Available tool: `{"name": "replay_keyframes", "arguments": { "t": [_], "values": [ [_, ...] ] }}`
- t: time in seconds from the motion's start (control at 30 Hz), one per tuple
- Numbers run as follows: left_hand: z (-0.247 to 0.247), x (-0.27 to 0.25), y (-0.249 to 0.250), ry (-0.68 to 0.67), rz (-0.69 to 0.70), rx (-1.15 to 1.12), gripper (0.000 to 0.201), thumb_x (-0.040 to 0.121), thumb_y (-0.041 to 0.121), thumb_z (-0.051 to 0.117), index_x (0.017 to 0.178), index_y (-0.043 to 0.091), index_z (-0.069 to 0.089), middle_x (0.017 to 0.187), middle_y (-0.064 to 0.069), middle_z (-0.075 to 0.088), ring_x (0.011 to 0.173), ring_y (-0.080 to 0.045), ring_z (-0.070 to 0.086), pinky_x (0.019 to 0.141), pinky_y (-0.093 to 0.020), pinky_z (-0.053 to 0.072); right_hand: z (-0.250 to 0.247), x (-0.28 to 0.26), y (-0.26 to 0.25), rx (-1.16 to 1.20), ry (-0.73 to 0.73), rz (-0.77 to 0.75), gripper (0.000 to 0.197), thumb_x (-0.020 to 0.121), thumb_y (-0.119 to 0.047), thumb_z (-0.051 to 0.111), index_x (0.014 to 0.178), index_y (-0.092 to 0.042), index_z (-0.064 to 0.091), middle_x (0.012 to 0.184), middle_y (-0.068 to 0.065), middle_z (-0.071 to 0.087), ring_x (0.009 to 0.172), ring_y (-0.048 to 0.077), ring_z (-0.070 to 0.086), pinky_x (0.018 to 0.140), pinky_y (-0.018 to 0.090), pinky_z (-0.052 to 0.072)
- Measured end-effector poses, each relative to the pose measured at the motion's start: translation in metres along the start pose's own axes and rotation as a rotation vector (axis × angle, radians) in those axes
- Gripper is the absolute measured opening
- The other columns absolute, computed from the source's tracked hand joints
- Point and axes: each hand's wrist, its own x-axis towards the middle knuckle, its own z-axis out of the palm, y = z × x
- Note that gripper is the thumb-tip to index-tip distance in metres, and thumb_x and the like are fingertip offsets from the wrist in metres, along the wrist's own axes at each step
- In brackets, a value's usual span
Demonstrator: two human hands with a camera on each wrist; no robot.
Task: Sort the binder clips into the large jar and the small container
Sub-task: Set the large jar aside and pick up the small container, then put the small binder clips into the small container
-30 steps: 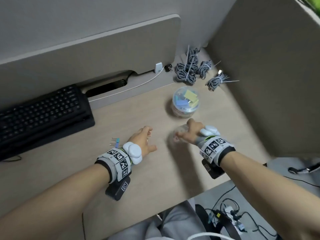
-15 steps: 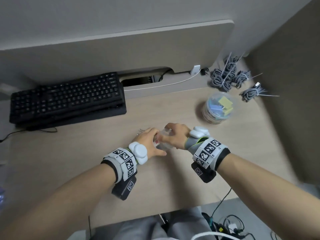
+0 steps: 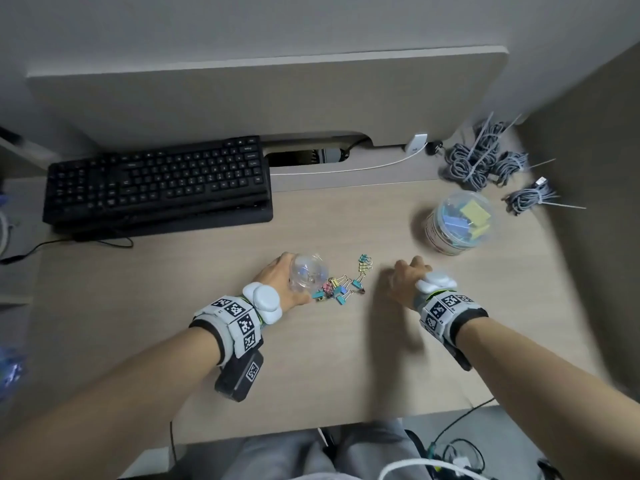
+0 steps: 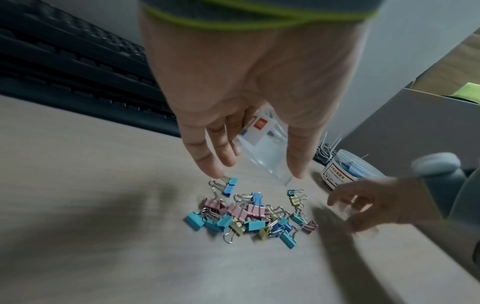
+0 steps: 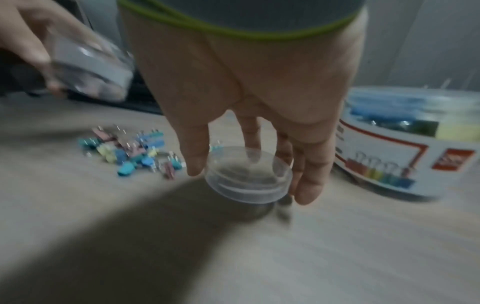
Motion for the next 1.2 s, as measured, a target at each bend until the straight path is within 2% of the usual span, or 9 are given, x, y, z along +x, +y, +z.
{"name": "replay_keyframes", "arguments": {
  "t": [0.13,0.33,0.47,0.53,0.63,0.73,0.9,1.1,1.2],
  "values": [
    [-0.001,-0.005,-0.013,0.001,-0.036,-0.006,0.065,0.071,0.033,0.082,0.123,0.019,0.045,0.104,0.004,0.054,0.089,-0.018,0.05,0.071,-0.024,0.035,0.016,0.01,0.0,-0.149,0.031,0.113,0.062,0.08,-0.056,0.06,0.13,-0.025,0.04,0.125,0.003,0.039,0.121,0.025,0.042,0.087,0.045,0.043],
    [-0.004,-0.007,-0.03,0.023,-0.093,-0.012,0.069,0.069,0.033,0.083,0.125,0.016,0.046,0.111,0.001,0.057,0.092,-0.018,0.051,0.072,-0.025,0.038,0.003,0.015,-0.03,0.06,0.172,-0.071,0.05,0.082,-0.051,0.055,0.123,-0.022,0.049,0.123,0.009,0.049,0.11,0.032,0.052,0.087,0.042,0.045],
    [-0.009,-0.012,-0.037,0.041,-0.096,-0.031,0.07,0.069,0.032,0.083,0.127,0.016,0.046,0.113,0.001,0.057,0.093,-0.018,0.051,0.072,-0.025,0.038,0.002,0.011,-0.058,0.145,0.064,-0.175,0.068,0.08,-0.06,0.062,0.134,-0.024,0.043,0.127,0.008,0.045,0.104,0.035,0.06,0.087,0.044,0.05],
    [-0.01,-0.014,-0.038,0.039,-0.094,-0.037,0.07,0.071,0.029,0.081,0.129,0.015,0.045,0.112,0.001,0.054,0.095,-0.018,0.05,0.074,-0.025,0.037,0.007,0.003,-0.068,0.085,0.035,-0.163,0.077,0.074,-0.068,0.064,0.133,-0.024,0.042,0.124,0.006,0.042,0.099,0.034,0.061,0.079,0.038,0.047],
    [-0.014,-0.02,-0.045,0.051,-0.094,-0.056,0.07,0.073,0.027,0.08,0.132,0.015,0.044,0.118,-0.001,0.055,0.096,-0.016,0.048,0.076,-0.023,0.036,0.023,-0.007,-0.091,0.062,0.004,-0.191,0.083,0.062,-0.074,0.068,0.126,-0.027,0.042,0.119,0.004,0.036,0.091,0.032,0.062,0.082,0.041,0.052],
    [-0.015,-0.026,-0.054,0.059,-0.11,-0.079,0.072,0.074,0.027,0.08,0.134,0.016,0.043,0.123,-0.002,0.055,0.099,-0.015,0.047,0.077,-0.022,0.035,0.033,-0.014,-0.117,0.024,0.0,-0.241,0.076,0.06,-0.067,0.074,0.122,-0.034,0.044,0.118,0.002,0.033,0.091,0.027,0.062,0.084,0.042,0.054],
    [-0.014,-0.033,-0.058,0.065,-0.1,-0.077,0.07,0.073,0.026,0.08,0.132,0.016,0.045,0.125,-0.003,0.056,0.108,-0.021,0.053,0.076,-0.021,0.035,0.043,-0.017,-0.137,-0.137,0.046,-0.166,0.054,0.089,-0.019,0.062,0.137,-0.022,0.036,0.132,0.009,0.034,0.109,0.03,0.06,0.07,0.038,0.044],
    [-0.01,-0.035,-0.062,0.053,-0.083,-0.075,0.072,0.072,0.022,0.08,0.134,0.016,0.043,0.129,-0.003,0.054,0.109,-0.02,0.052,0.075,-0.02,0.033,0.027,-0.011,-0.123,-0.03,-0.107,-0.146,0.046,0.09,-0.034,0.063,0.132,-0.03,0.044,0.133,0.004,0.039,0.115,0.031,0.056,0.089,0.043,0.049],
    [-0.007,-0.032,-0.062,0.038,-0.07,-0.053,0.073,0.072,0.021,0.08,0.134,0.012,0.042,0.132,-0.005,0.052,0.115,-0.023,0.052,0.079,-0.02,0.035,0.016,-0.014,-0.116,0.111,-0.045,-0.138,0.025,0.082,-0.03,0.059,0.106,-0.031,0.053,0.109,0.0,0.057,0.09,0.024,0.063,0.08,0.044,0.057]
  ]
}}
